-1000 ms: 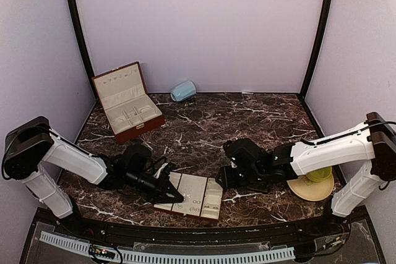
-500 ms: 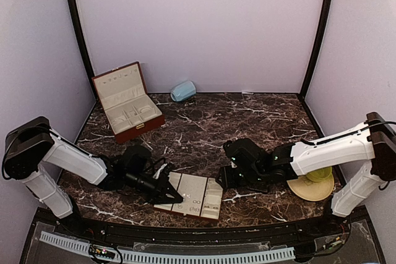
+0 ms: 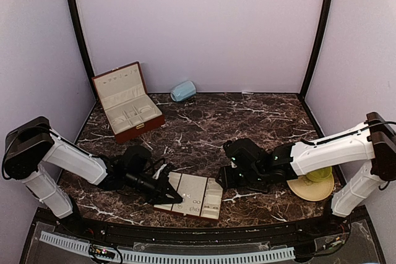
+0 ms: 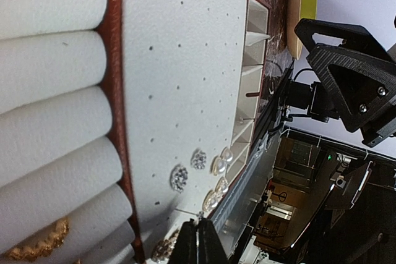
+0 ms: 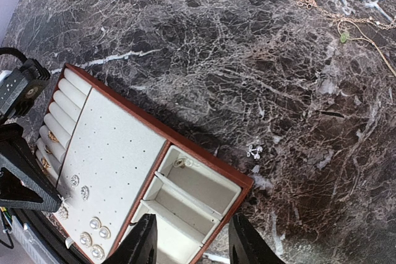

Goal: Organize the mixed jewelry
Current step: Insert the earring into the earring holder.

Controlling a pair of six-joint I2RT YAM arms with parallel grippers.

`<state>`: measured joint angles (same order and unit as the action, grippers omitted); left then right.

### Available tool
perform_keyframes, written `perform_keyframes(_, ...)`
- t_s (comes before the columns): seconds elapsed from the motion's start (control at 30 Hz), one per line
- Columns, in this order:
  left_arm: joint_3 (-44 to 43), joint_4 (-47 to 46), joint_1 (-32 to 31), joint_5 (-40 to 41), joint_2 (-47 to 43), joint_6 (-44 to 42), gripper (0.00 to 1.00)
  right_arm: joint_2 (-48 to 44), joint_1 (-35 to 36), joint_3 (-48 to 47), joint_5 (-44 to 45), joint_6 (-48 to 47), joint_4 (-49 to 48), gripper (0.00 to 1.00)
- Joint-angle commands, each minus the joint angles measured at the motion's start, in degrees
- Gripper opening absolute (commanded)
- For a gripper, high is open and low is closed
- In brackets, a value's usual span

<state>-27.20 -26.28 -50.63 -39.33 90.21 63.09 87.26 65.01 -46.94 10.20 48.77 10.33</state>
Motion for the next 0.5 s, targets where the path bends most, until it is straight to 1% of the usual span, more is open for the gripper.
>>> perform_keyframes(0.0, 0.02, -0.15, 0.35, -0.31, 0.04, -0.57, 0.00, -0.26, 0.47, -0.87, 0.80, 0.53, -0.92, 0.41)
perform_keyframes(0.2, -1.95, 2.27, 0.35, -0.80, -0.19, -3.03, 0.00, 0.01, 0.47, -0.87, 0.61, 0.47, -0.96, 0.41)
perform_keyframes(0.47, -1.69, 1.53, 0.32, -1.35, 0.83, -2.21, 0.00, -0.35, 0.44, -0.69, 0.81, 0.69, -0.84, 0.41)
